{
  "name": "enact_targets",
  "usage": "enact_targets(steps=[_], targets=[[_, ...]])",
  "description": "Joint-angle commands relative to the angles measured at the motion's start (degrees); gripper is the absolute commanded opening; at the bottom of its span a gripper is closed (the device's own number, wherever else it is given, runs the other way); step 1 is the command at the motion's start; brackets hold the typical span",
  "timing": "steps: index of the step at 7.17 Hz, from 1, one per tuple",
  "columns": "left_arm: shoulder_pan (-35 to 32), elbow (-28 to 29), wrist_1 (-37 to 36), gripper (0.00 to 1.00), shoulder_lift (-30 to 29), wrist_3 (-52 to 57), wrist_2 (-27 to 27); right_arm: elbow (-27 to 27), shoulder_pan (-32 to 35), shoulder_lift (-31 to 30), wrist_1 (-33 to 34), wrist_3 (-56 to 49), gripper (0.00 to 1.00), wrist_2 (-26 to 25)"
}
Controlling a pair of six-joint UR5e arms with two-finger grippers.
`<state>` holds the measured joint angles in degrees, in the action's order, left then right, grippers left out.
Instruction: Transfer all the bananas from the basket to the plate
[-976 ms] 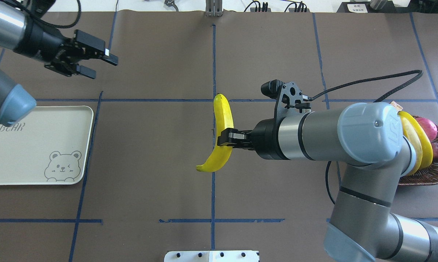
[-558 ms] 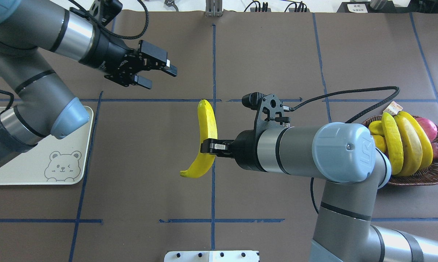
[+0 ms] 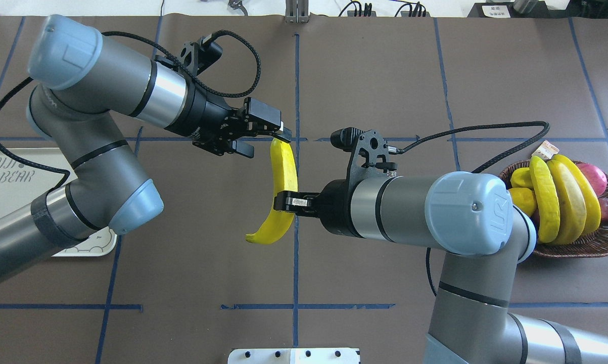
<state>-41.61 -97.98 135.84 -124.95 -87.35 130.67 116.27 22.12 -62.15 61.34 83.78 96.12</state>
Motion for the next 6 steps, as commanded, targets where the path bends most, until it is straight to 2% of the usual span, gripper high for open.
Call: enact_targets(steps=[1,3,4,5,6], targets=[[2.92,0.24,0.13,0.97,0.05,-0.1,-2.94,-0.26,-0.06,0.1,-0.08,0.16,0.02,-0.06],[3.73,-0.02,0.04,0.91,0.31,-0.28,-4.11,-0.26,-0.06,0.1,-0.17,0.16,0.02,-0.06],[3.73,-0.11,0.04,0.59,0.66,-0.19,-4.11,-0.26,0.03,0.1,-0.17,0.24,0.02,0.03],[3.73,-0.37,0.04,0.06,0.84,-0.02,-4.11,-0.26,0.03,0.1,-0.17,0.24,0.02,0.03],[3.73,-0.55,0.04,0.0,1.02,-0.1,-4.11,-0.26,0.11,0.1,-0.17,0.16,0.06,0.03]])
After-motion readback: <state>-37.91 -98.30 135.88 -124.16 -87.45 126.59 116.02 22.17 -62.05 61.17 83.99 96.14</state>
